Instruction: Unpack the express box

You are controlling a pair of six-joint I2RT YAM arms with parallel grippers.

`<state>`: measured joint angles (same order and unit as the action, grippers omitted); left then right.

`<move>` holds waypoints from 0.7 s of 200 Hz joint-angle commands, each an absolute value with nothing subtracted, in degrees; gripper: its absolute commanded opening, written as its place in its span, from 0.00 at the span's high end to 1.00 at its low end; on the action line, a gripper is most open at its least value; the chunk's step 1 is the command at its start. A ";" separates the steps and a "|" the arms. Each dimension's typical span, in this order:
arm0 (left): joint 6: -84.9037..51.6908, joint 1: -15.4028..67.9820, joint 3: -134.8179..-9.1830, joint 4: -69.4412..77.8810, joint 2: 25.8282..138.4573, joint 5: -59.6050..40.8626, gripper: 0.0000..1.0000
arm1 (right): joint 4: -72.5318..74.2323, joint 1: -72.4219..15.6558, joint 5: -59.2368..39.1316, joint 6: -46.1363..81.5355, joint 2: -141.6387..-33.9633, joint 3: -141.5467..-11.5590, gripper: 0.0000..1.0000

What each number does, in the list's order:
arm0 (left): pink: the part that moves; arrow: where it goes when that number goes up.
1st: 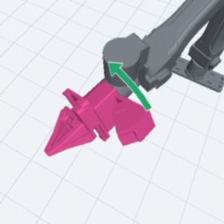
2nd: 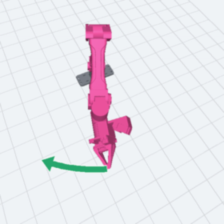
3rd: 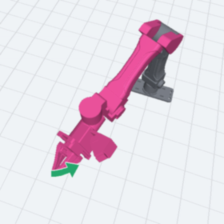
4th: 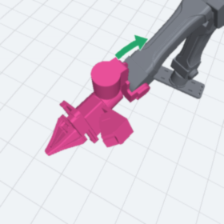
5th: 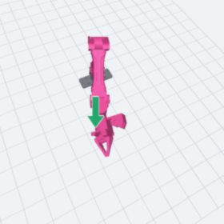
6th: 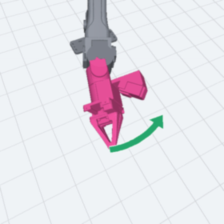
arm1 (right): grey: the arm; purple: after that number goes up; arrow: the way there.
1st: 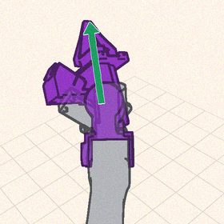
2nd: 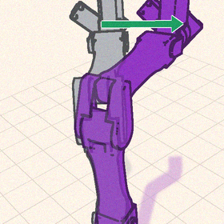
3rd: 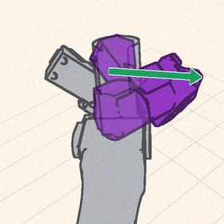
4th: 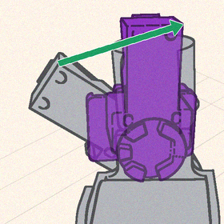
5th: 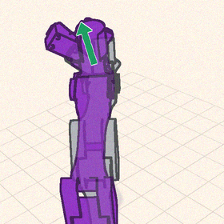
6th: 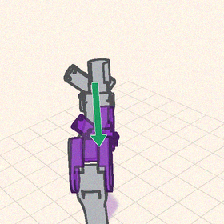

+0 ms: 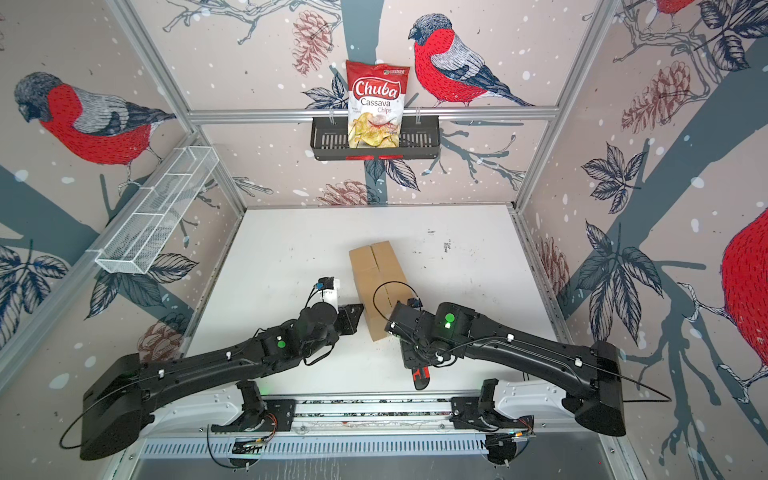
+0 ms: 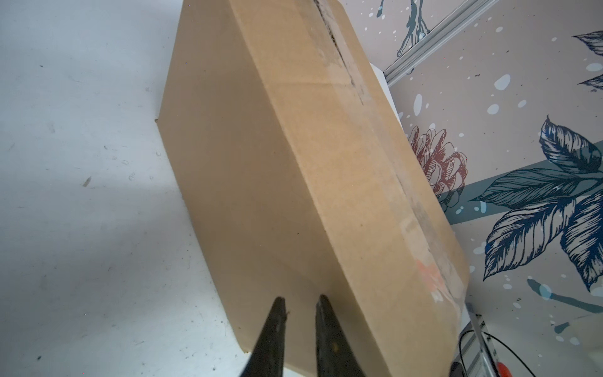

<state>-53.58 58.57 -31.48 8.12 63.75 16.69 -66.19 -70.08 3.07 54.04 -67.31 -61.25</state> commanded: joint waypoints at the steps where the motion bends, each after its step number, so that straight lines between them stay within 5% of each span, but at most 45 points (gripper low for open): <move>1: -53.44 58.62 -31.38 9.48 63.59 17.37 0.80 | -65.43 -70.05 3.87 53.36 -67.59 -61.87 0.88; 140: -53.44 59.15 -31.45 11.41 64.91 16.43 0.80 | -65.13 -70.05 3.55 52.30 -69.39 -63.35 0.88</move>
<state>-53.65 59.02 -31.38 8.73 64.84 16.67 -66.02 -70.02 3.09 53.67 -69.14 -62.78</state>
